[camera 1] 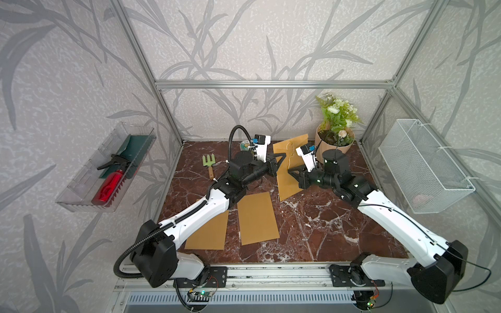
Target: Open the file bag
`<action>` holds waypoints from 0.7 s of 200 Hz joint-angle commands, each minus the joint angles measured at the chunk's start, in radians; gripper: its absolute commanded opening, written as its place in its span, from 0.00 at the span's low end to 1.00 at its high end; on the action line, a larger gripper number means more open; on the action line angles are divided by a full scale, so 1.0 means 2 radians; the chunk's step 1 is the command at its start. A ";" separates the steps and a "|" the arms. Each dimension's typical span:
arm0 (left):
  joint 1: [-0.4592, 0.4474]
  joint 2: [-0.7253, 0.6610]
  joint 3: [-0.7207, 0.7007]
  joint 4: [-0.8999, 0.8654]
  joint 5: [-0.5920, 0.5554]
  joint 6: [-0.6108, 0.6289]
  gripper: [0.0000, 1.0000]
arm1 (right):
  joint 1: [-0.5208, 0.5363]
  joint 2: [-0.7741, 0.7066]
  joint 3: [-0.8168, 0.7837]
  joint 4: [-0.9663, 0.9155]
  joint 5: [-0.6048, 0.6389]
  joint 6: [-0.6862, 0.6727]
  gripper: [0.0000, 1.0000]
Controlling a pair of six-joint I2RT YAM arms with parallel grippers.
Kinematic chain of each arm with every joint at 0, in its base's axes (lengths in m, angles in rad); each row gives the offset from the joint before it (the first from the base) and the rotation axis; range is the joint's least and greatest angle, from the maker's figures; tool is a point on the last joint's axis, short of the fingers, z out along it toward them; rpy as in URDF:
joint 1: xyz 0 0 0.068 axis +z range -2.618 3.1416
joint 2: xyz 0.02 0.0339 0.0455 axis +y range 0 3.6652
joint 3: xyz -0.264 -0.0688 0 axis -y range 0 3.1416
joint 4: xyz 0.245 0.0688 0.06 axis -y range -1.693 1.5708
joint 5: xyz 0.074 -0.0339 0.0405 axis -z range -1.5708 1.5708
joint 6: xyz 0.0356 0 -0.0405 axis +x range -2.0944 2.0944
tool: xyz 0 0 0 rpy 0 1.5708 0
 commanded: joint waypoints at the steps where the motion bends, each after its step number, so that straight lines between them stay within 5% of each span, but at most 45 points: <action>1: 0.003 -0.014 0.020 0.007 -0.006 0.006 0.00 | 0.003 -0.016 -0.006 0.000 0.011 -0.002 0.00; 140: 0.007 -0.040 0.011 -0.004 -0.006 0.018 0.00 | -0.002 -0.013 0.008 -0.045 0.055 -0.019 0.00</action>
